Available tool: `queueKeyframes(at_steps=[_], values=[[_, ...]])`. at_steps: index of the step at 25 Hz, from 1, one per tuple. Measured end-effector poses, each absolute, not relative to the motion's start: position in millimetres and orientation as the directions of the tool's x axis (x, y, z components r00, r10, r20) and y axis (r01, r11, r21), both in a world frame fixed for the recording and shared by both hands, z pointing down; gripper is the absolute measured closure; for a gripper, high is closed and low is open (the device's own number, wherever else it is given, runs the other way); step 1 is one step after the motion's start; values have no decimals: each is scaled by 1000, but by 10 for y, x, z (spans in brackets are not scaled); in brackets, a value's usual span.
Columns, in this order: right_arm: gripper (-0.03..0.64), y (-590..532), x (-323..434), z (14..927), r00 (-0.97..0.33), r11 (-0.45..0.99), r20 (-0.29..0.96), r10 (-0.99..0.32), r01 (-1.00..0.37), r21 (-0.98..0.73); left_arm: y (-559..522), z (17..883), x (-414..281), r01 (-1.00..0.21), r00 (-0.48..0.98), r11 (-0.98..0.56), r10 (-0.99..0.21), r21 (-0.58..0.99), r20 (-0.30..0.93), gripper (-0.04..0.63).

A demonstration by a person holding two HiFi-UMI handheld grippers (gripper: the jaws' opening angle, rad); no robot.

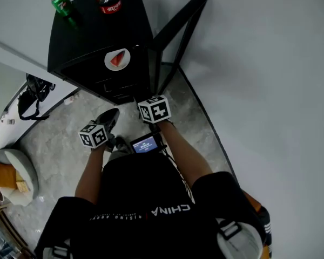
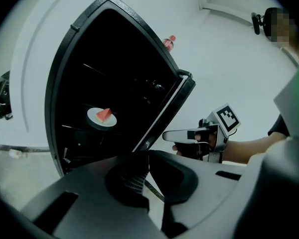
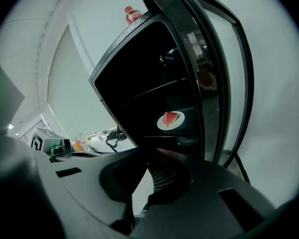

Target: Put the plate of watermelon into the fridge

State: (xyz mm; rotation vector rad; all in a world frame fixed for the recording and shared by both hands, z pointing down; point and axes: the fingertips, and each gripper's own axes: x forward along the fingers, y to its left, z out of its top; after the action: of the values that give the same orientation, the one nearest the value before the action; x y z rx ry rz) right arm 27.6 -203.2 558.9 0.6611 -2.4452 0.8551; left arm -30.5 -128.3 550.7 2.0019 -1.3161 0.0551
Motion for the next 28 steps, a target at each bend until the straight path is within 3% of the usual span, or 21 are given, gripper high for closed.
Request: queueKeyframes(at_steps=[4, 12, 20, 28], values=[[601, -1810, 406, 5604, -770, 673, 562, -301, -590, -447, -1002, 5616, -409, -831, 440, -159, -774, 534, 455, 583], [601, -1303, 507, 5597, -709, 630, 599, -371, -666, -398, -548, 5457, -228, -837, 491, -269, -755, 477, 435, 583], [601, -344, 486, 5635, -639, 676, 654, -404, -691, -256, 429, 5642, -312, -850, 479, -266, -749, 455, 458, 583], [601, 416, 777, 5689, -581, 631, 692, -429, -741, -230, 1031, 5905, -60, -843, 509, -290, -703, 454, 497, 583]])
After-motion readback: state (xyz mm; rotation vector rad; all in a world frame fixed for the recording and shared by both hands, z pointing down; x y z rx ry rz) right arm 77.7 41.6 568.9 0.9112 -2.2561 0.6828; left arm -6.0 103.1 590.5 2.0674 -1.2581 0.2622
